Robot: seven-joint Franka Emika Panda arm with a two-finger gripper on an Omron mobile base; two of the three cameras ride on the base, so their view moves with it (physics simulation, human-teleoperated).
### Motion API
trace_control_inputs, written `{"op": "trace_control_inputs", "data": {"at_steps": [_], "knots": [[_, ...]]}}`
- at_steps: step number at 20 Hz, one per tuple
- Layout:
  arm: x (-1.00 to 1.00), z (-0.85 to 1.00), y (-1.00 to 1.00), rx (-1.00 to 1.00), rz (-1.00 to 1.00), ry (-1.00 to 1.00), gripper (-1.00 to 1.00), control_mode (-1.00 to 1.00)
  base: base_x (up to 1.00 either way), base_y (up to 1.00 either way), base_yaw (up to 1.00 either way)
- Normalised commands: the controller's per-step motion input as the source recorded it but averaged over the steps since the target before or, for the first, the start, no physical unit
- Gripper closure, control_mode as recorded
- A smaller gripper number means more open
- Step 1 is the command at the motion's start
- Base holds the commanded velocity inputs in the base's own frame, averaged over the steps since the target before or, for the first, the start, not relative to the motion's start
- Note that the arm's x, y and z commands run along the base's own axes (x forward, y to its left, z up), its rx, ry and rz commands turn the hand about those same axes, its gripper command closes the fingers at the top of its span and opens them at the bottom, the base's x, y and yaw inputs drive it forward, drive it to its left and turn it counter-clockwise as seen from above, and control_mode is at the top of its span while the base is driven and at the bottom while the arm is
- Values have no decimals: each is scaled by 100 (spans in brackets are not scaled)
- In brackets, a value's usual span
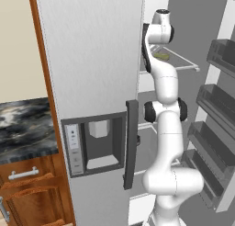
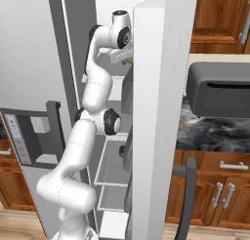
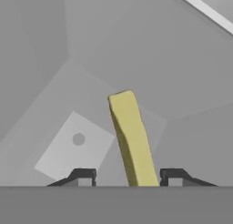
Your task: Pick the egg and butter from the fridge and place them by the bowl for mixing.
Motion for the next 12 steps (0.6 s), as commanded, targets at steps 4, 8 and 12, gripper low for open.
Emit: {"op": "trace_control_inputs", "data": {"at_steps": [4, 8, 12], "knots": [[-17, -39, -8, 0, 0, -5, 100, -100, 0, 0, 0], [-29, -33, -2, 0, 0, 0, 100, -100, 0, 0, 0], [-37, -19, 0, 0, 0, 0, 100, -100, 0, 0, 0]]}}
